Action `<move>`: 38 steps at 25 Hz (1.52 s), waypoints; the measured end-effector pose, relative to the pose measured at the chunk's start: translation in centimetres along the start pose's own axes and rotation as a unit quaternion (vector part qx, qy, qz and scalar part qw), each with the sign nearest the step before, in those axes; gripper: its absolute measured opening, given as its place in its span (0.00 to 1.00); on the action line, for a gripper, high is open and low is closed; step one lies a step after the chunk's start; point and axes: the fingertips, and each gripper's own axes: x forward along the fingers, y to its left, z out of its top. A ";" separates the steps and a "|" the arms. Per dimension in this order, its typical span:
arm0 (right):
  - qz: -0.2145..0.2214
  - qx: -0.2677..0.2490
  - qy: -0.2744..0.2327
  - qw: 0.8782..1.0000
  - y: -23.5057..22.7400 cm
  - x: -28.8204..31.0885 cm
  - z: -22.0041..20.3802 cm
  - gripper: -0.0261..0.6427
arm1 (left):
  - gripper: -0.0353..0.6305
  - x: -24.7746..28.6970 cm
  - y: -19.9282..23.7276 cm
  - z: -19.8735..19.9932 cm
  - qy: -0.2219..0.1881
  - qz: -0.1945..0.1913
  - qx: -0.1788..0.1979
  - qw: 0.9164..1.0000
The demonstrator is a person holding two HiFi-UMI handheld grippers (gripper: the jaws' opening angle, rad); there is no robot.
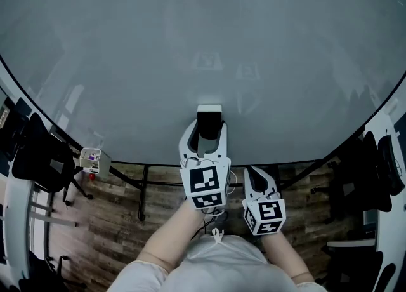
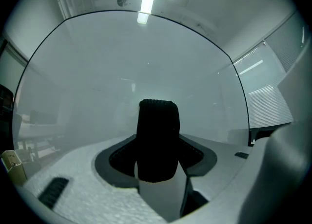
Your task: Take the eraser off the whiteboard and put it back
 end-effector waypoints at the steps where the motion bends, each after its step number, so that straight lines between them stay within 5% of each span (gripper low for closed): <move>1: 0.000 -0.001 0.000 1.000 0.0 0.0 0.0 0.08 | 0.42 -0.1 0.0 0.0 0.000 -0.001 0.001 1.000; 10: 0.004 0.000 0.005 1.000 0.5 -0.3 -0.4 0.08 | 0.42 -3.0 -0.5 0.7 -0.023 -0.019 0.042 0.999; 18: 0.004 0.004 0.009 1.000 1.0 -0.6 -1.0 0.08 | 0.42 -6.7 -0.3 -5.9 0.052 -0.038 0.008 0.998; 27: 0.009 0.017 0.013 1.000 2.1 -1.3 -1.8 0.08 | 0.42 -10.5 0.2 -13.1 0.115 -0.041 0.011 0.992; 38: 0.014 0.012 0.004 1.000 3.5 -1.7 -1.9 0.08 | 0.42 -11.1 0.0 -13.2 0.124 -0.050 -0.004 0.991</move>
